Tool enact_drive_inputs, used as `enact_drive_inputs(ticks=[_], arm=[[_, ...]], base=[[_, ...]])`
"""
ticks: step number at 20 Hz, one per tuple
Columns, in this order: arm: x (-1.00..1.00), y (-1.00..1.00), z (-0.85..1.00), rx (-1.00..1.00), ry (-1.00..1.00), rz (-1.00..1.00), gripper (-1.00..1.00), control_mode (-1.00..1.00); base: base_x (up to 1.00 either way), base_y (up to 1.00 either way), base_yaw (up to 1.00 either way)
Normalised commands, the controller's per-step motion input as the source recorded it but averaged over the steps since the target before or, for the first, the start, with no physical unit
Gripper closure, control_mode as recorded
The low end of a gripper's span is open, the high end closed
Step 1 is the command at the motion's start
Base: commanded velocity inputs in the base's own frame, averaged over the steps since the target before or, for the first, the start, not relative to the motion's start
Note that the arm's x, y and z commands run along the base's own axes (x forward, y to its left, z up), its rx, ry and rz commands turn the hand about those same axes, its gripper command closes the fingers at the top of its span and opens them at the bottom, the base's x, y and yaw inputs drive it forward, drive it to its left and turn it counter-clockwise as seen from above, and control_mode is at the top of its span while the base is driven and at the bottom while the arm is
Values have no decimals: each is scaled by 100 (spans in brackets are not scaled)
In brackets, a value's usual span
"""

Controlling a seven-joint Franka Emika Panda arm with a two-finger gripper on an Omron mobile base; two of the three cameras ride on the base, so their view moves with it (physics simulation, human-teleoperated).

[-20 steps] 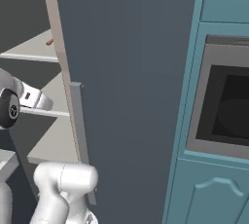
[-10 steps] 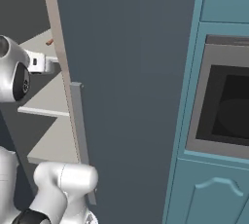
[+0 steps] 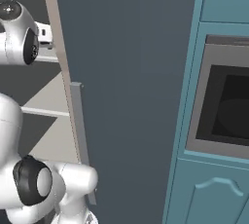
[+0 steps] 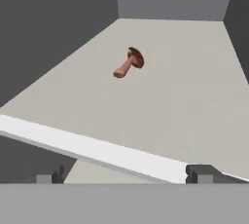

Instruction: Take the mango, lemon, and mushroom from the freezer and place them in the bowl on the counter.

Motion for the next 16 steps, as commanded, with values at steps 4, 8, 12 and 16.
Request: enact_drive_inputs(ticks=[4, 8, 12, 16], arm=[[67, 40, -6, 0, -1, -8, -100, -100], [45, 40, -5, 0, -4, -16, -100, -100], [26, 3, -7, 1, 2, 0, -100, -100], [62, 0, -21, 0, 9, -1, -100, -100]], base=[[0, 0, 0], [0, 0, 0], [0, 0, 0], [0, 0, 0]])
